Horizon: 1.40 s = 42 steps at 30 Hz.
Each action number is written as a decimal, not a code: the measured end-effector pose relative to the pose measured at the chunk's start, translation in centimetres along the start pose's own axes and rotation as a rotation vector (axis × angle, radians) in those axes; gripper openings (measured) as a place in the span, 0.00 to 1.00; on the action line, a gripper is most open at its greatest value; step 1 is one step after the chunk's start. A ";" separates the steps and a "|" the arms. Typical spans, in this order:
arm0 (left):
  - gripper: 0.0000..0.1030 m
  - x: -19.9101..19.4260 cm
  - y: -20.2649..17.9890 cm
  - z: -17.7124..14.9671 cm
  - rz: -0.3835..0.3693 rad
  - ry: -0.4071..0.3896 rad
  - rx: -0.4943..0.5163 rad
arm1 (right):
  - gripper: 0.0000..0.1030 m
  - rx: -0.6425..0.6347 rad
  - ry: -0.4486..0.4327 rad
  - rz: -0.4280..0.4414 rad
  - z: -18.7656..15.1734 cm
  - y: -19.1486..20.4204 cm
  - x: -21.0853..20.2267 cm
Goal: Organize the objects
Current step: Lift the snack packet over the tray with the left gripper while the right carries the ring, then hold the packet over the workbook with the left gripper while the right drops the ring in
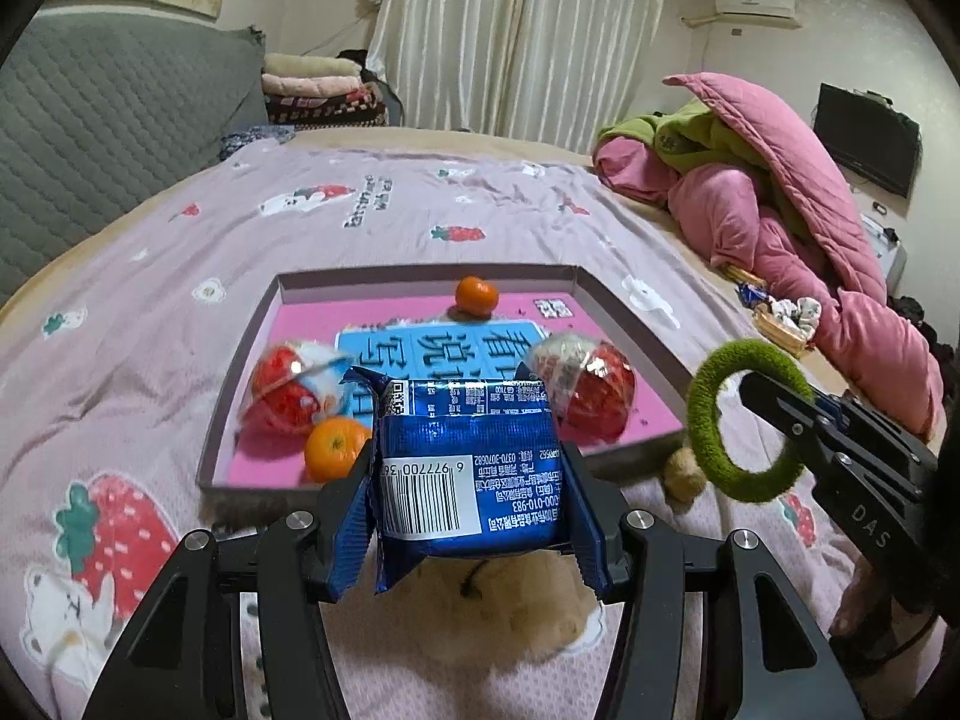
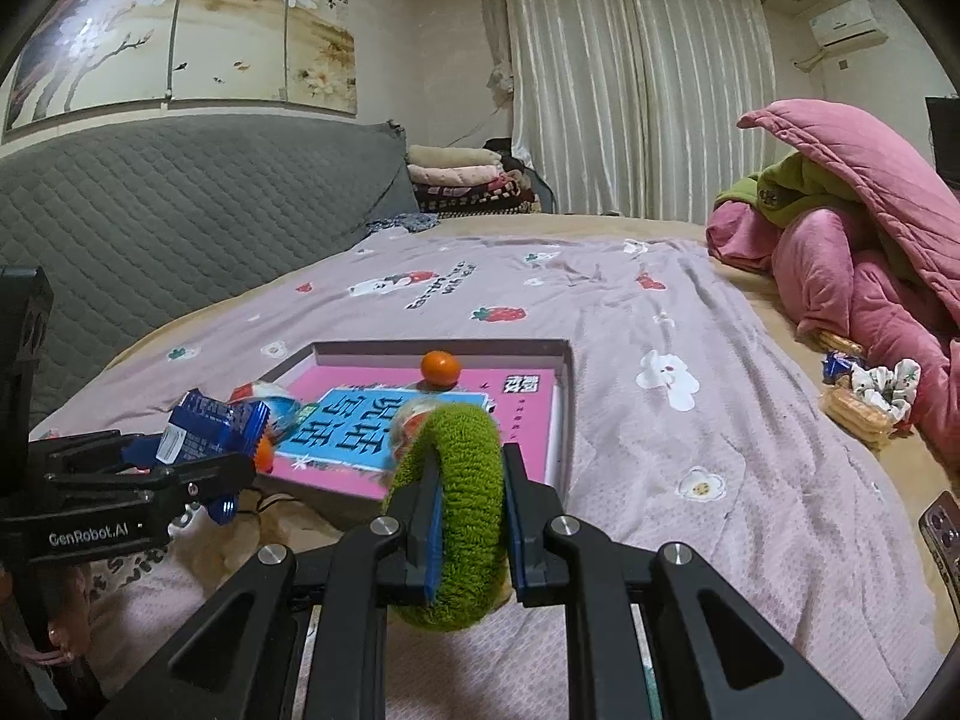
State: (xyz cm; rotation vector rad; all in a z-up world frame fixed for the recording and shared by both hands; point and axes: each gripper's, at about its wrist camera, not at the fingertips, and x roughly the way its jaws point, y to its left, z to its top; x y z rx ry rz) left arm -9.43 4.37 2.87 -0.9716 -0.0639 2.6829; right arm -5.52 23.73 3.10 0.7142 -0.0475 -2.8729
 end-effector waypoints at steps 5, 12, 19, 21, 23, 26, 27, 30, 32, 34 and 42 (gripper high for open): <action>0.56 0.9 0.3 1.3 -0.006 -0.001 0.006 | 0.16 0.009 -0.016 -0.021 0.7 -0.5 0.3; 0.56 1.9 0.7 2.8 -0.002 -0.009 0.015 | 0.16 0.021 -0.032 -0.042 1.6 -1.0 1.1; 0.56 2.8 1.1 3.8 -0.001 -0.012 0.021 | 0.17 0.016 -0.045 -0.058 2.6 -1.2 2.2; 0.56 3.1 1.2 4.0 0.001 -0.013 0.020 | 0.17 0.014 -0.044 -0.061 2.7 -1.2 2.5; 0.56 3.6 1.2 4.1 0.006 -0.009 0.021 | 0.17 0.014 -0.044 -0.066 2.9 -1.2 2.8; 0.56 4.2 1.3 4.2 0.003 0.003 0.015 | 0.17 0.013 -0.049 -0.072 3.1 -1.4 3.1; 0.56 4.3 1.3 4.2 0.004 0.005 0.015 | 0.17 0.010 -0.054 -0.076 3.2 -1.4 3.3; 0.56 4.6 1.4 4.5 0.001 0.004 0.017 | 0.17 -0.013 -0.064 -0.092 3.8 -1.5 3.9; 0.56 4.6 1.5 4.5 -0.001 0.001 0.016 | 0.17 -0.012 -0.065 -0.095 4.2 -1.7 4.5; 0.56 4.6 1.6 4.6 -0.001 -0.001 0.014 | 0.17 -0.003 -0.062 -0.096 4.4 -1.9 4.9; 0.56 5.3 1.9 4.5 -0.008 0.003 0.015 | 0.17 0.006 -0.063 -0.090 5.0 -2.3 6.0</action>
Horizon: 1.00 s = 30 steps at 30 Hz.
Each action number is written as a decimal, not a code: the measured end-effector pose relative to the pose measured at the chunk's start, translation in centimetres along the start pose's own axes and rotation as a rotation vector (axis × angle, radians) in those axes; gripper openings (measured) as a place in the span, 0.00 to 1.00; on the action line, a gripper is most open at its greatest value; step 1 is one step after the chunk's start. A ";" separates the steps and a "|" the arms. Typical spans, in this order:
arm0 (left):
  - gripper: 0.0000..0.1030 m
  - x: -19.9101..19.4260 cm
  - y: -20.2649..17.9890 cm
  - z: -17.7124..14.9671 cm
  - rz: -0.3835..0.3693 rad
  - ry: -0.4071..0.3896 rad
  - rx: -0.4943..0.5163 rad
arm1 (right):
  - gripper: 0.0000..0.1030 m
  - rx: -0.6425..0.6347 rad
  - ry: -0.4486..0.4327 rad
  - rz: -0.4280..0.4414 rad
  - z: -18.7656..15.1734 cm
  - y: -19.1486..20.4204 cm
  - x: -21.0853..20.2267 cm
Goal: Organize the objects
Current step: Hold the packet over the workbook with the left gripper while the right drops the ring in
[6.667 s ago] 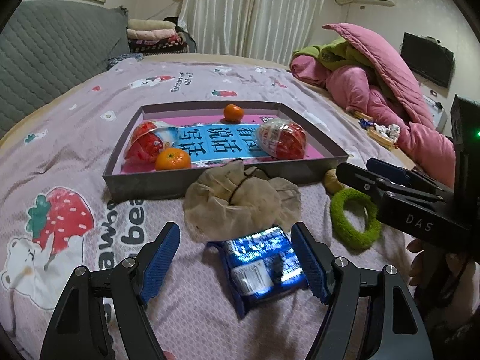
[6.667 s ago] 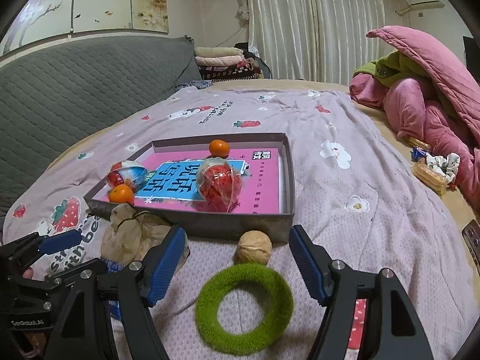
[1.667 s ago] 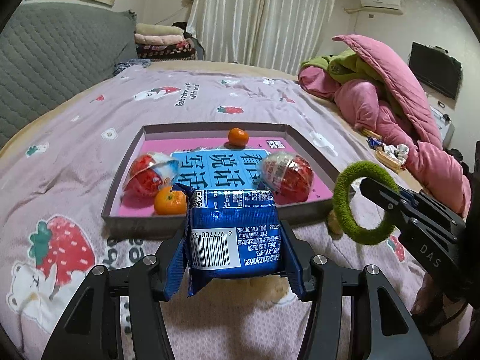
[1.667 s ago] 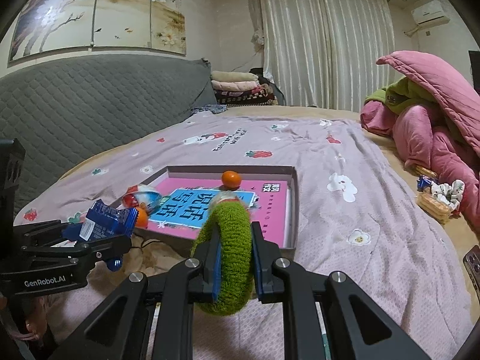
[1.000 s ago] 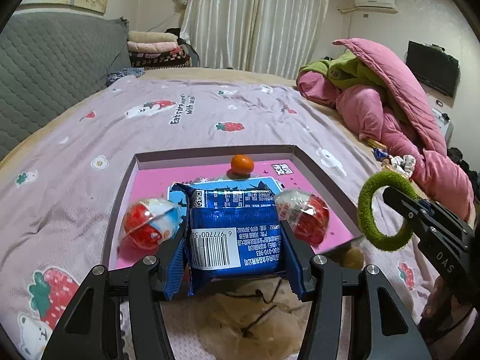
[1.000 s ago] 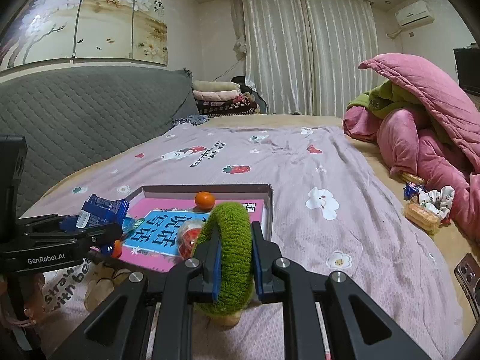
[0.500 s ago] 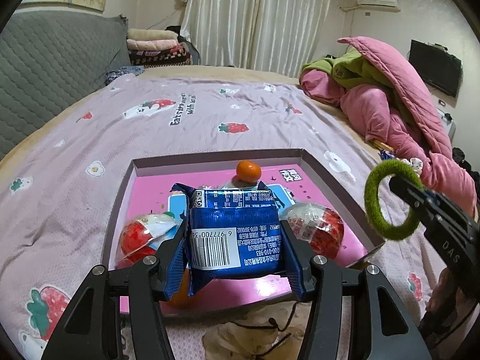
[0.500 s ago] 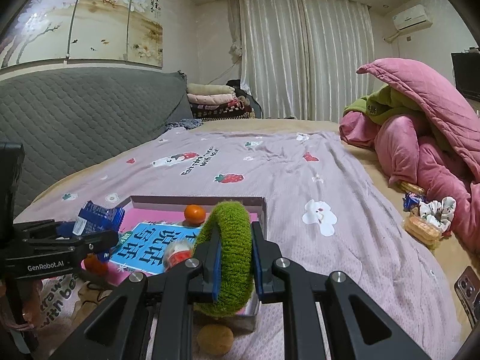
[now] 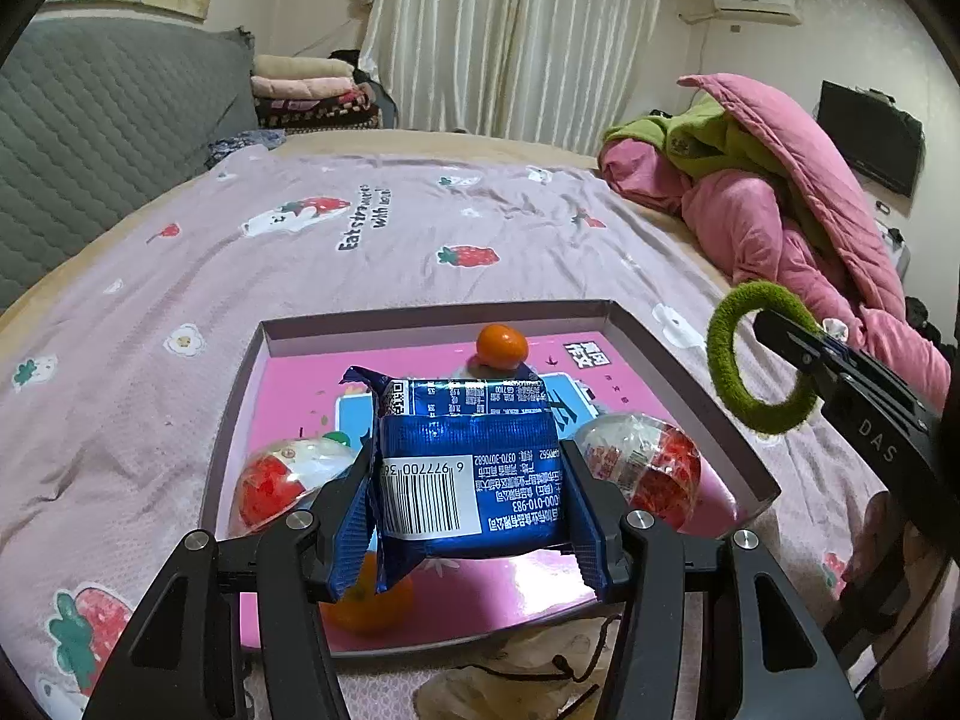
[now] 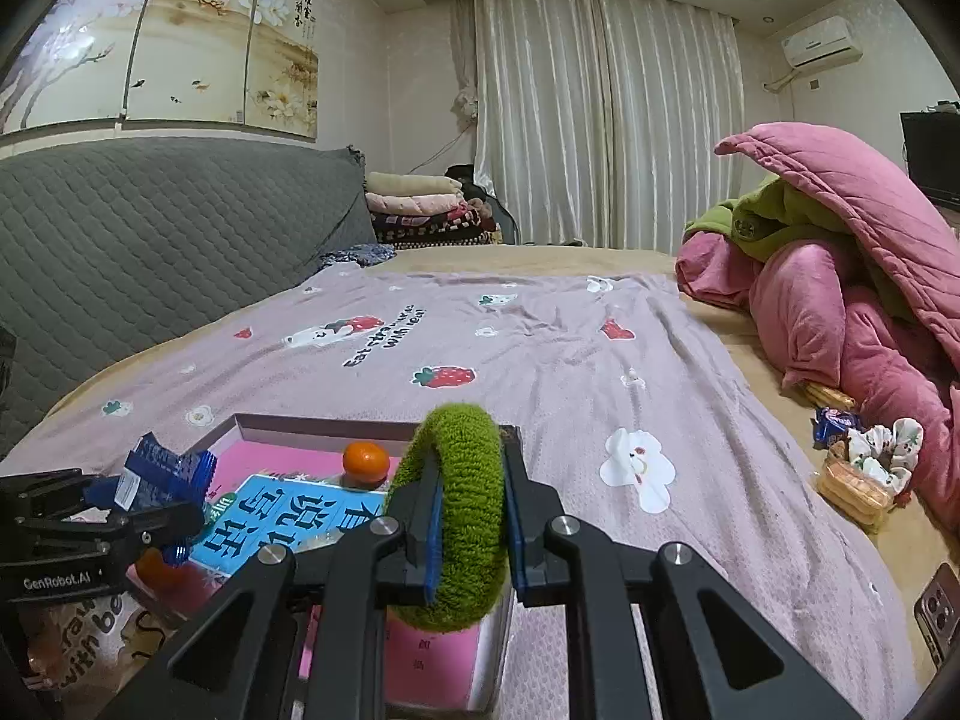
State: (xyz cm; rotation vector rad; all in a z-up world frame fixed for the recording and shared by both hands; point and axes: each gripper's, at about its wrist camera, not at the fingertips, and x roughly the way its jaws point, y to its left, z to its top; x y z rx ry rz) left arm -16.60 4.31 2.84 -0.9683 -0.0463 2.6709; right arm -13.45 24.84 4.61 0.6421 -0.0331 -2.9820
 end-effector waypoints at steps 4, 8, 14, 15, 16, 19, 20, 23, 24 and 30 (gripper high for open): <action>0.56 0.5 0.0 -0.2 -0.010 0.015 0.001 | 0.17 -0.006 0.009 0.004 0.0 -0.1 0.3; 0.56 1.0 -0.1 -0.6 -0.014 0.031 0.014 | 0.17 0.002 0.012 0.004 -0.2 -0.3 0.3; 0.56 1.6 -0.2 -0.8 -0.030 0.048 0.020 | 0.17 -0.006 0.033 0.002 -0.7 -0.3 0.5; 0.56 1.7 -0.2 -0.9 -0.031 0.052 0.020 | 0.17 -0.008 0.034 0.001 -0.8 -0.3 0.6; 0.56 1.8 -0.2 -1.0 -0.033 0.057 0.022 | 0.17 -0.009 0.037 0.002 -0.9 -0.1 0.5; 0.56 2.1 -0.4 -1.2 -0.036 0.065 0.029 | 0.17 -0.021 0.050 0.006 -1.4 0.2 0.7; 0.56 2.2 -0.4 -1.3 -0.039 0.068 0.031 | 0.17 -0.028 0.052 0.004 -1.5 0.4 0.7; 0.56 2.4 -0.4 -1.3 -0.052 0.080 0.031 | 0.17 -0.040 0.059 0.005 -1.7 0.7 0.8; 0.56 2.6 -0.4 -1.4 -0.059 0.086 0.029 | 0.17 -0.042 0.062 0.006 -1.8 0.8 0.9; 0.56 3.2 -0.6 -1.7 -0.063 0.111 0.035 | 0.17 -0.060 0.086 0.000 -2.2 1.1 1.2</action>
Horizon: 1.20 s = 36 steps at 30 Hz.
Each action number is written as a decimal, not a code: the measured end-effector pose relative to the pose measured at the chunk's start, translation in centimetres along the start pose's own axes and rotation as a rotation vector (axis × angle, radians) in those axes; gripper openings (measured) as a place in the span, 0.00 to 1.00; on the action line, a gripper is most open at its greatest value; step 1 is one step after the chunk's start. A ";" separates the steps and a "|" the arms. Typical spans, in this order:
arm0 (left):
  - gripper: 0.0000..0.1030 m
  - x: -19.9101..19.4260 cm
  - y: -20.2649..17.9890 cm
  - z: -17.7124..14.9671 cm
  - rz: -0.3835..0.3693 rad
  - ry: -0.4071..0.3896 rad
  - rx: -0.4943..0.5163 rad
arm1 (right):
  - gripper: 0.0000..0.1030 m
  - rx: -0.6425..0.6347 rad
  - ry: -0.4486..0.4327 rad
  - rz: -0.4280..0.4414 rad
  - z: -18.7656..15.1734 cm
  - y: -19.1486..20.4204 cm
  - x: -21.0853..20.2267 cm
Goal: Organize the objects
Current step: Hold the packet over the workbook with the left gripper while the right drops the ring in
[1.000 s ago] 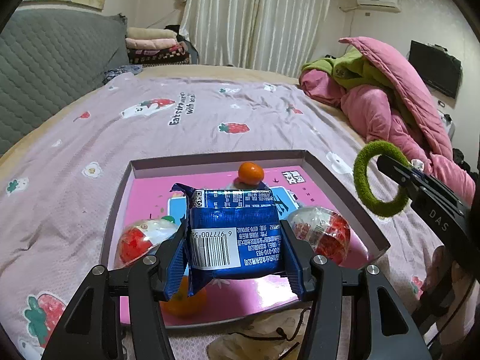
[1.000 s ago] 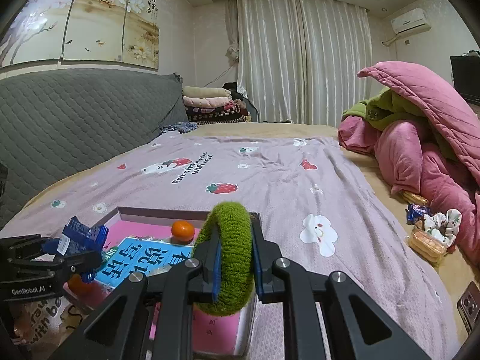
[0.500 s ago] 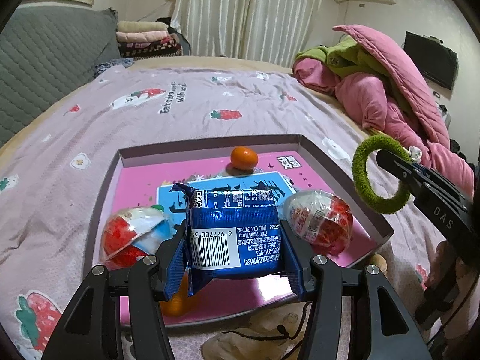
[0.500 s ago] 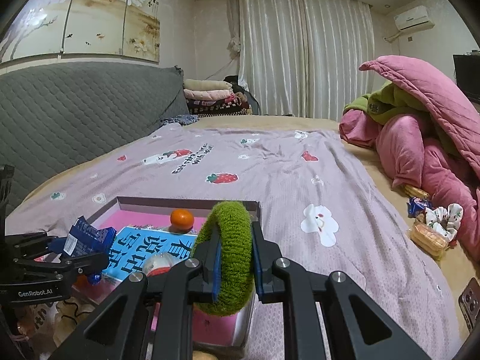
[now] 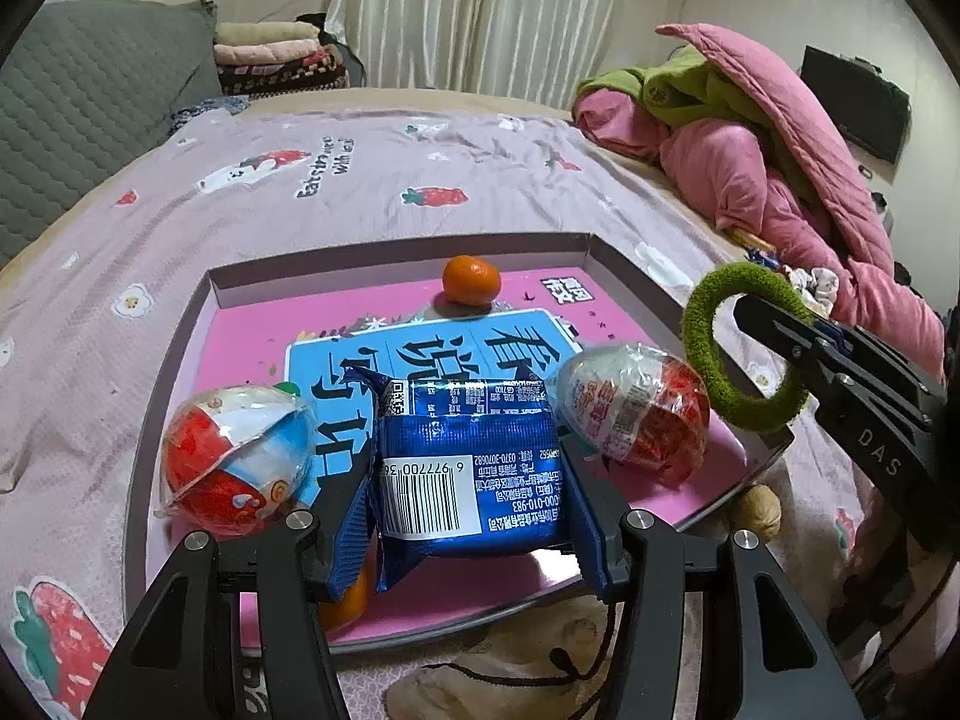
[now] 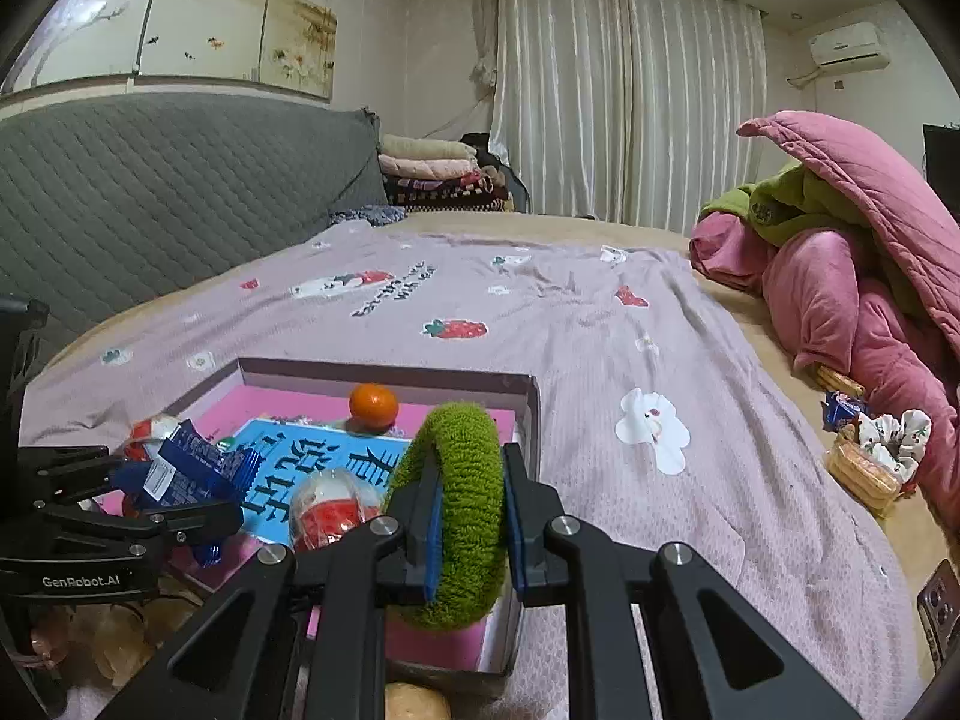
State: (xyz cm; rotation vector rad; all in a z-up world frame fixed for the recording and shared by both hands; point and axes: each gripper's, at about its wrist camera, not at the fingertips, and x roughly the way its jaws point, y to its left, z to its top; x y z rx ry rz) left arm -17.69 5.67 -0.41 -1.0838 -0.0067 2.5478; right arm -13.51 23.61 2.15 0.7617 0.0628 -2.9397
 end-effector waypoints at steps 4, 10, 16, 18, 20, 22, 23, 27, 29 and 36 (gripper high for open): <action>0.56 0.4 0.1 -0.1 -0.004 0.013 -0.002 | 0.17 -0.009 0.042 -0.006 -0.4 0.1 0.7; 0.56 0.5 -0.1 -0.1 0.000 0.009 0.007 | 0.17 -0.019 0.087 -0.007 -0.9 0.4 1.5; 0.56 0.6 -0.3 -0.2 -0.002 0.011 0.019 | 0.17 -0.026 0.111 -0.014 -1.2 0.5 1.8; 0.56 0.7 -0.5 -0.2 -0.002 0.013 0.025 | 0.17 -0.027 0.117 -0.019 -1.3 0.5 1.9; 0.56 0.7 -0.6 -0.2 -0.006 0.017 0.029 | 0.17 -0.027 0.124 -0.027 -1.4 0.5 2.0; 0.56 0.8 -0.7 -0.2 -0.006 0.019 0.033 | 0.17 -0.024 0.128 -0.029 -1.4 0.4 2.0; 0.56 0.9 -0.8 -0.2 -0.005 0.021 0.035 | 0.17 -0.024 0.129 -0.030 -1.4 0.4 2.0; 0.56 1.1 -1.1 -0.1 -0.012 0.036 0.051 | 0.17 -0.028 0.131 -0.034 -1.4 0.5 2.1; 0.56 1.2 -1.4 -0.1 -0.014 0.047 0.062 | 0.17 -0.032 0.132 -0.037 -1.5 0.6 2.1; 0.56 1.8 -1.9 0.1 -0.008 0.069 0.070 | 0.17 -0.041 0.133 -0.033 -1.5 0.6 2.0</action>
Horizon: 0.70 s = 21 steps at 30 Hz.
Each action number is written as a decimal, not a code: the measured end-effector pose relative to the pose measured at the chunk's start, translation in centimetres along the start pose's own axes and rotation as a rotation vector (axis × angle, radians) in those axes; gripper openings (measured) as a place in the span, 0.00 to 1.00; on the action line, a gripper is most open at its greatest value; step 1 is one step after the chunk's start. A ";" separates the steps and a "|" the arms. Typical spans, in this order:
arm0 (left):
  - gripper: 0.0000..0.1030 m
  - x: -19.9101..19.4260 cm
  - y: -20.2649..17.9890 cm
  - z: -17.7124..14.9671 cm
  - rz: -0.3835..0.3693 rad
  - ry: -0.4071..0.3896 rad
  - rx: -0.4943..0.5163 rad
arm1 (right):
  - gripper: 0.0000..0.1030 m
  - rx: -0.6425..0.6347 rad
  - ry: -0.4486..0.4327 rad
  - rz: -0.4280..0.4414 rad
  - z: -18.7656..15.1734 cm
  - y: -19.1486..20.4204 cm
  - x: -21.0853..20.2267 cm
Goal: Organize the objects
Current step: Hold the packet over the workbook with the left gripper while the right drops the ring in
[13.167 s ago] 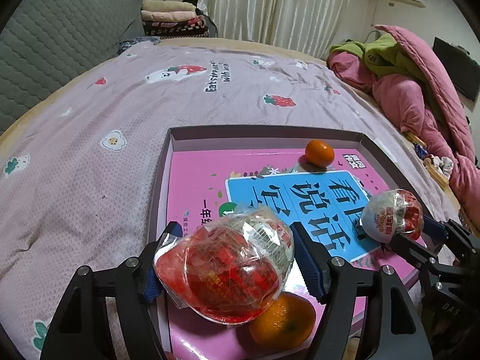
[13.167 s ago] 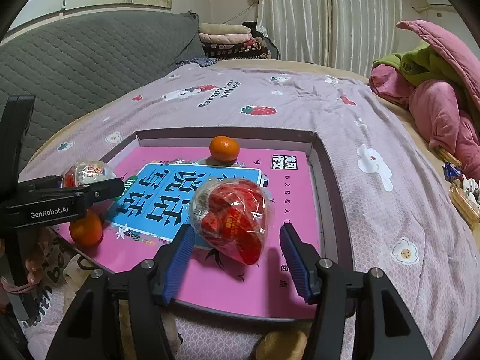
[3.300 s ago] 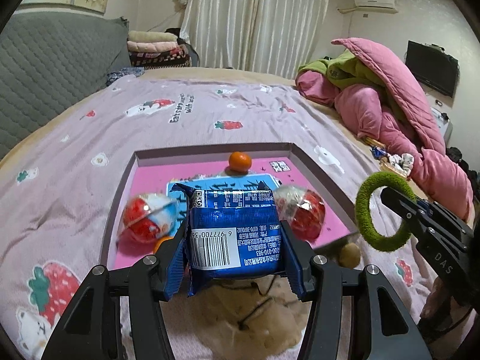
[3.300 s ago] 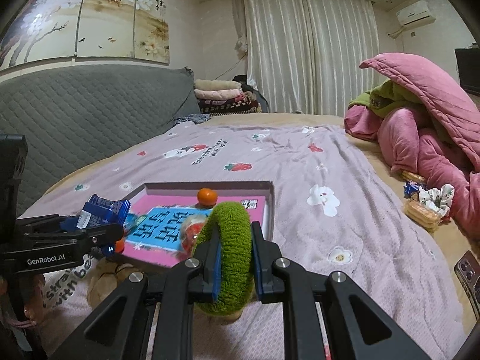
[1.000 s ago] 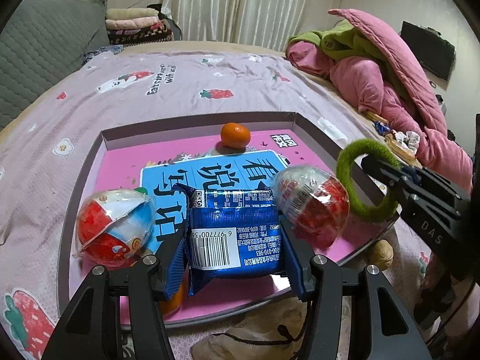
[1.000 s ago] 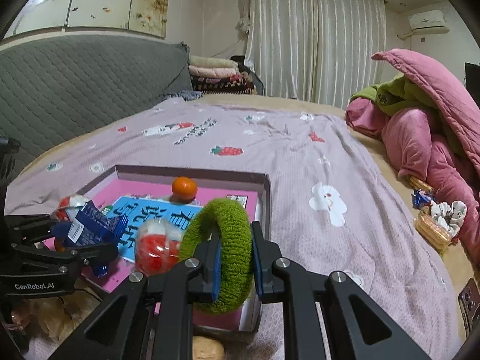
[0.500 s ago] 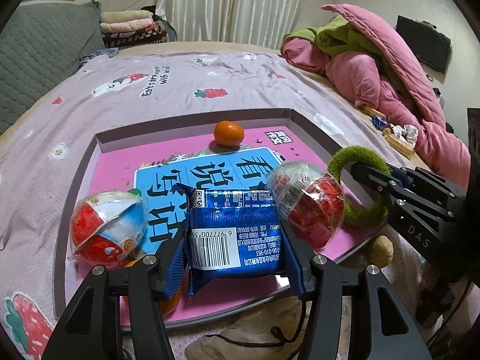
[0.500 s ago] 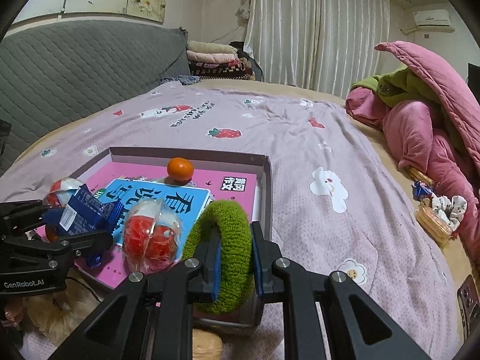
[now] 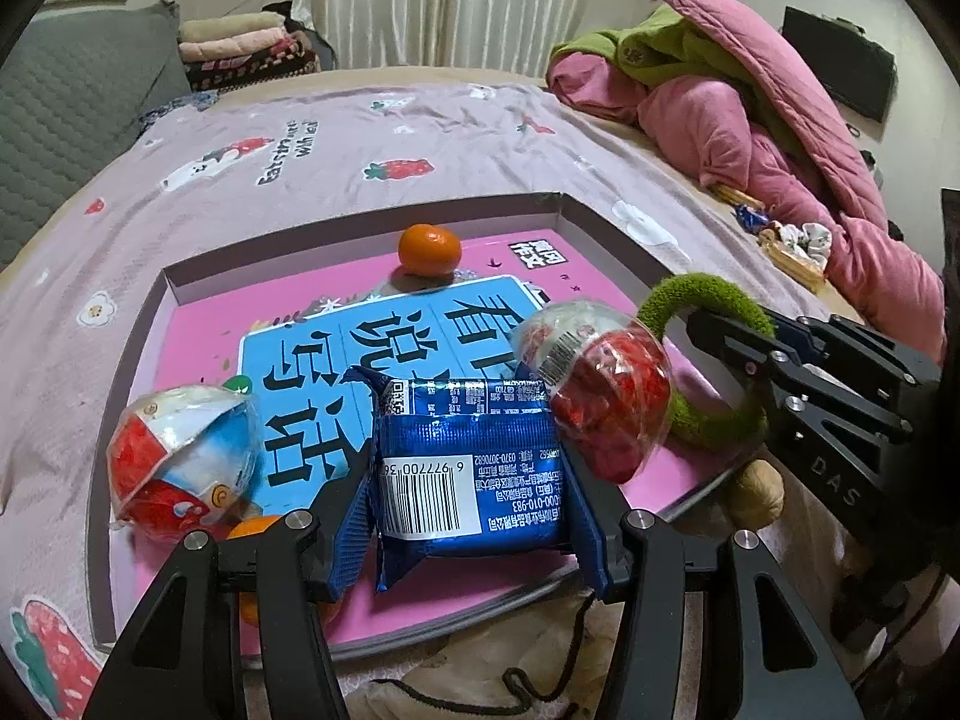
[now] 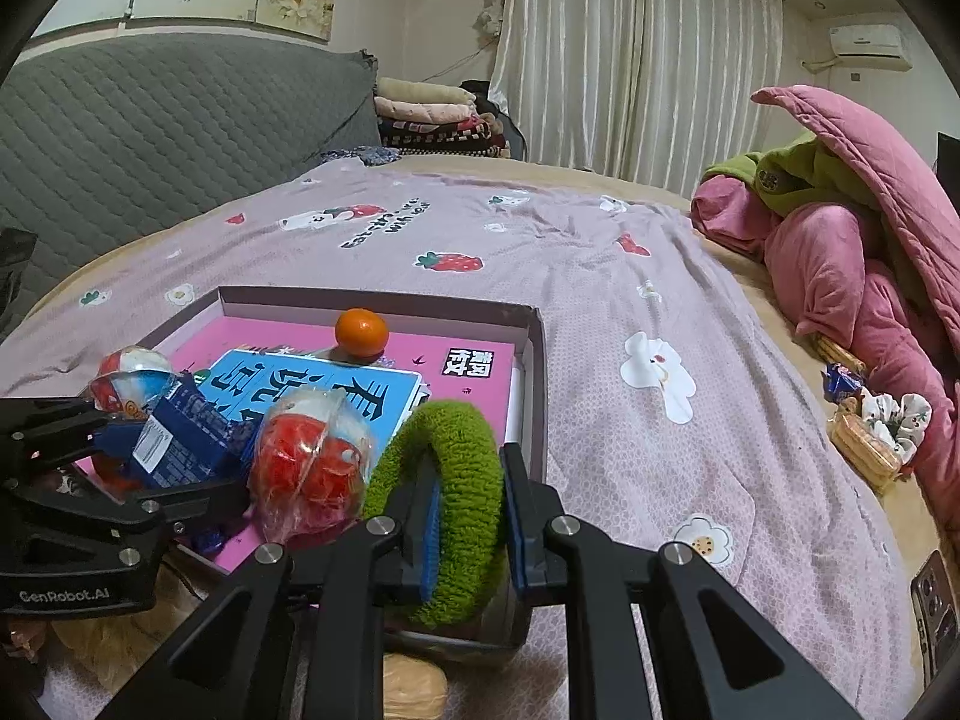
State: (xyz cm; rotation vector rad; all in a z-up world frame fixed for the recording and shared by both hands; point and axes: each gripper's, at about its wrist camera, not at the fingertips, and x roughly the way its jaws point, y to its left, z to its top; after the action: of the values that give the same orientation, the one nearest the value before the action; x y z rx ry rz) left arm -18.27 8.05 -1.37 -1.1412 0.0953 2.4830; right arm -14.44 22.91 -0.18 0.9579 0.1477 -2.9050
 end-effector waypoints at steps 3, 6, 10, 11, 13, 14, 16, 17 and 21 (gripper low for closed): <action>0.56 0.1 0.0 0.0 0.010 0.001 0.001 | 0.17 0.002 0.001 0.002 0.0 -0.1 0.0; 0.56 0.2 0.1 0.1 0.021 -0.001 0.000 | 0.17 0.005 0.000 0.001 0.0 -0.2 -0.1; 0.56 0.2 0.3 0.2 0.053 -0.006 0.003 | 0.20 0.007 0.003 -0.003 0.0 -0.2 0.0; 0.56 0.3 0.4 0.3 0.056 -0.007 0.003 | 0.23 0.008 0.004 -0.004 0.0 -0.3 0.0; 0.57 0.2 0.4 0.3 0.054 -0.006 0.001 | 0.26 0.009 0.004 -0.005 0.0 -0.3 -0.1; 0.57 0.3 0.4 0.3 0.054 -0.006 0.001 | 0.27 0.010 0.004 -0.007 0.0 -0.4 -0.1; 0.57 0.3 0.3 0.4 0.059 -0.005 0.010 | 0.28 0.013 0.005 -0.012 0.0 -0.4 -0.1; 0.57 0.3 0.3 0.4 0.061 -0.004 0.015 | 0.29 0.014 0.004 -0.015 0.0 -0.5 -0.1; 0.57 0.3 0.2 0.5 0.052 -0.002 0.015 | 0.34 0.025 0.002 -0.023 0.0 -0.7 -0.3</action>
State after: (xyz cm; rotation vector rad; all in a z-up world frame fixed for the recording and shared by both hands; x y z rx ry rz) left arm -18.89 8.13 -1.31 -1.1438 0.1454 2.5247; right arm -14.29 23.66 0.06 0.9694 0.1232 -2.9335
